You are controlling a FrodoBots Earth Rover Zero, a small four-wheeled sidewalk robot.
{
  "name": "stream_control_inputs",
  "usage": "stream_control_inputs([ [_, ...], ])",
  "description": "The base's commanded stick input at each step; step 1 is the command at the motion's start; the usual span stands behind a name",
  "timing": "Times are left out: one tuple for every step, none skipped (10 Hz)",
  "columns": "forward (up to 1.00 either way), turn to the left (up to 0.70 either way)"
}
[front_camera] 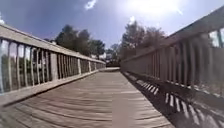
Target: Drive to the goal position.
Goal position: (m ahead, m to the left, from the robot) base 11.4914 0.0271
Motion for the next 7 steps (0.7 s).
stream_control_inputs([
  [0.7, 0.0],
  [0.7, 0.0],
  [0.7, 0.0],
  [0.7, 0.0],
  [0.7, 0.0],
  [0.7, 0.0],
  [0.7, 0.0],
])
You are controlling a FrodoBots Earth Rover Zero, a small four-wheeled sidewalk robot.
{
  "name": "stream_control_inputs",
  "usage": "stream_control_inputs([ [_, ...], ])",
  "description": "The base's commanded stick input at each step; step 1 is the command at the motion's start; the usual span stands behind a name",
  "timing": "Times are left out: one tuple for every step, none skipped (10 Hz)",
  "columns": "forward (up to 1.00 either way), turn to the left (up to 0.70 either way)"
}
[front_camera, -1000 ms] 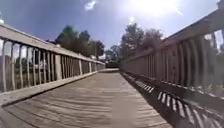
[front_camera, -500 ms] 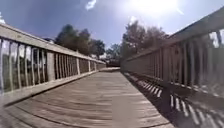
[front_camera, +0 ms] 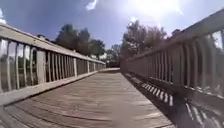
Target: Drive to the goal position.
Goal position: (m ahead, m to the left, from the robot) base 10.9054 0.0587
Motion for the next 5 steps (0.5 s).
stream_control_inputs([
  [0.7, 0.0],
  [0.7, 0.0],
  [0.7, 0.0],
  [0.7, 0.0],
  [0.7, 0.0],
])
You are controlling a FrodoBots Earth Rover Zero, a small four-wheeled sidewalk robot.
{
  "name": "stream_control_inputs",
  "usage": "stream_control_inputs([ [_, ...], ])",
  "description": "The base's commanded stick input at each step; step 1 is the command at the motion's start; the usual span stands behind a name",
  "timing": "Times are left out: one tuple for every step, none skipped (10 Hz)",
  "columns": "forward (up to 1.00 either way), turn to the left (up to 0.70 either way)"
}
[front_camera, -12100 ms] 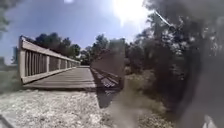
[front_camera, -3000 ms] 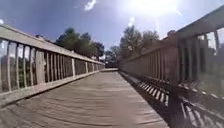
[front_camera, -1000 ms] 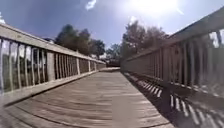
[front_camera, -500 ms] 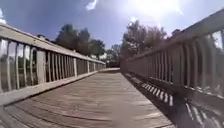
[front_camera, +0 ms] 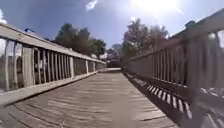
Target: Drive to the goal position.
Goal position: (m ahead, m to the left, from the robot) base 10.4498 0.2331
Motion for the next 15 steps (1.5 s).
stream_control_inputs([
  [0.7, 0.0],
  [0.7, 0.0],
  [0.7, 0.0],
  [0.7, 0.0],
  [0.7, 0.0],
  [0.7, 0.0],
  [0.7, 0.0],
  [0.7, 0.0],
  [0.7, 0.0],
  [0.7, 0.0],
  [0.7, 0.0],
  [0.7, 0.0],
  [0.7, 0.0],
  [0.7, 0.0],
  [0.7, 0.0],
])
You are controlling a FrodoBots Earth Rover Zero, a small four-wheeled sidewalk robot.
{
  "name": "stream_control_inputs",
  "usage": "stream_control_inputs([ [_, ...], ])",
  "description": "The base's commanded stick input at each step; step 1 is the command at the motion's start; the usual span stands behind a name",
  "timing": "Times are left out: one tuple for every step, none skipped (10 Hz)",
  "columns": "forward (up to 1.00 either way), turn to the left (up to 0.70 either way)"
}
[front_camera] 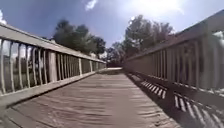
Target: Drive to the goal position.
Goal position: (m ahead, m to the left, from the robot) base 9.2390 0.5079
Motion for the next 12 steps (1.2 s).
stream_control_inputs([
  [0.7, 0.0],
  [0.7, 0.0],
  [0.7, 0.0],
  [0.7, 0.0],
  [0.7, 0.0],
  [0.7, 0.0],
  [0.7, 0.0],
  [0.7, 0.0],
  [0.7, 0.0],
  [0.7, 0.0],
  [0.7, 0.0],
  [0.7, 0.0],
])
